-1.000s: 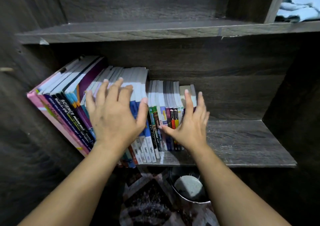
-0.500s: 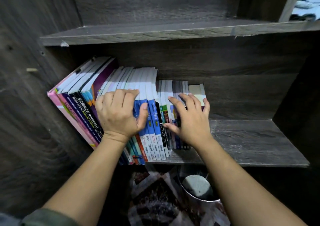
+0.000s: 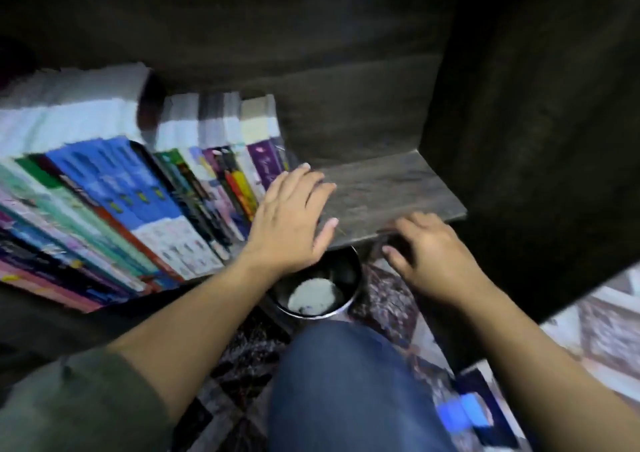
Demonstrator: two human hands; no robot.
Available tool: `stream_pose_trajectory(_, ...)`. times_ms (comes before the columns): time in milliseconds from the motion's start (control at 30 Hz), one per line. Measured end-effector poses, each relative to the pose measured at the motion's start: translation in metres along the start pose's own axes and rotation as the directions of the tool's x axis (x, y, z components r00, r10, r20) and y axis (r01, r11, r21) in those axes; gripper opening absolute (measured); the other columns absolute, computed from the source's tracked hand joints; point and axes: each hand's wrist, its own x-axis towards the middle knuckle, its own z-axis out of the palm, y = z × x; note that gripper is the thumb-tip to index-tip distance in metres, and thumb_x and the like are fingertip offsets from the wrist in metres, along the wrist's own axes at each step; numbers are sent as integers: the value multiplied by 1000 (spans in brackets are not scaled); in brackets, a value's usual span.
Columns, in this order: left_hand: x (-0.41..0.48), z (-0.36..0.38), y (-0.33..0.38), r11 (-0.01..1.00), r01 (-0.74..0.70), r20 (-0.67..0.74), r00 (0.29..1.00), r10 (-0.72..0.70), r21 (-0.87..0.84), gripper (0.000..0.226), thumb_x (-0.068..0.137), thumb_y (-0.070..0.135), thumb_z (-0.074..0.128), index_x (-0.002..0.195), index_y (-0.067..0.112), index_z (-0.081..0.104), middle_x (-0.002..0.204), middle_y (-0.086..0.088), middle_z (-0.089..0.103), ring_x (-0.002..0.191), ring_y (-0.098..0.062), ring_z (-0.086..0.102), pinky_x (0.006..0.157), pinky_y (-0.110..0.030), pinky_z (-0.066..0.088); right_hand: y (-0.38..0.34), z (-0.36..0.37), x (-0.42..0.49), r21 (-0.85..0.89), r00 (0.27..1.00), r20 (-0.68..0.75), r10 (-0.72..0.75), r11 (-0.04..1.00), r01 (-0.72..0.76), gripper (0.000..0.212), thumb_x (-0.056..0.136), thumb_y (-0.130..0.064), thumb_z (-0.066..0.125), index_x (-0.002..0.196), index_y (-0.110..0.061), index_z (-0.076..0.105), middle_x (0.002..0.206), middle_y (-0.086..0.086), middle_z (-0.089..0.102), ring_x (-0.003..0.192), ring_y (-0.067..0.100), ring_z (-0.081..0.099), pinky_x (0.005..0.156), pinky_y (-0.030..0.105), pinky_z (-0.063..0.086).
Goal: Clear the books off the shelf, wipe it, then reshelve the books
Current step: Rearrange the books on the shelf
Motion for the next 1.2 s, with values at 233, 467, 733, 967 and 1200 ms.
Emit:
stream_pose_trajectory(233, 24, 94, 52, 997, -75, 358, 931, 77, -20, 56, 93, 43, 51, 139, 12, 47, 151, -13, 37, 144, -30, 25, 115, -44, 23, 71, 83, -93, -114, 952, 261, 158, 985, -132, 33, 78, -36, 61, 105, -16, 65, 110, 8, 62, 101, 33, 58, 85, 42, 48)
stream_pose_trajectory(467, 23, 127, 78, 997, -45, 362, 930, 65, -64, 67, 91, 44, 46, 147, 9, 35, 151, -18, 34, 140, -37, 30, 111, -52, 30, 90, 133, -151, -200, 819, 477, 319, 947, -252, 42, 87, -29, 60, 128, -21, 55, 122, 6, 53, 114, 30, 48, 94, 36, 39)
stream_pose_trajectory(733, 31, 128, 116, 997, 71, 423, 904, -60, -10, 79, 90, 50, 50, 151, 12, 19, 156, -16, 19, 144, -36, 16, 116, -54, 18, 96, 139, -160, -275, 780, 457, 428, 901, -334, 36, 94, -21, 48, 130, -21, 50, 126, 6, 51, 117, 29, 46, 93, 37, 39)
stream_pose_trajectory(967, 37, 98, 180, 951, -150, 241, 946, 218, -268, 79, 87, 40, 59, 150, 7, 26, 156, -21, 22, 144, -39, 19, 114, -53, 24, 100, 134, -204, -420, 585, 387, 713, 701, -577, 32, 93, -20, 49, 124, -16, 46, 118, 9, 52, 110, 30, 50, 88, 40, 43)
stream_pose_trajectory(1200, 44, 85, 244, 491, -869, -190, 474, 860, 56, 42, 101, 14, 35, 140, 10, 49, 149, -11, 43, 138, -30, 39, 110, -52, 34, 110, 139, -229, -305, 429, 528, 733, 635, -709, 33, 95, -2, 38, 127, -7, 44, 121, 16, 57, 109, 36, 57, 84, 42, 47)
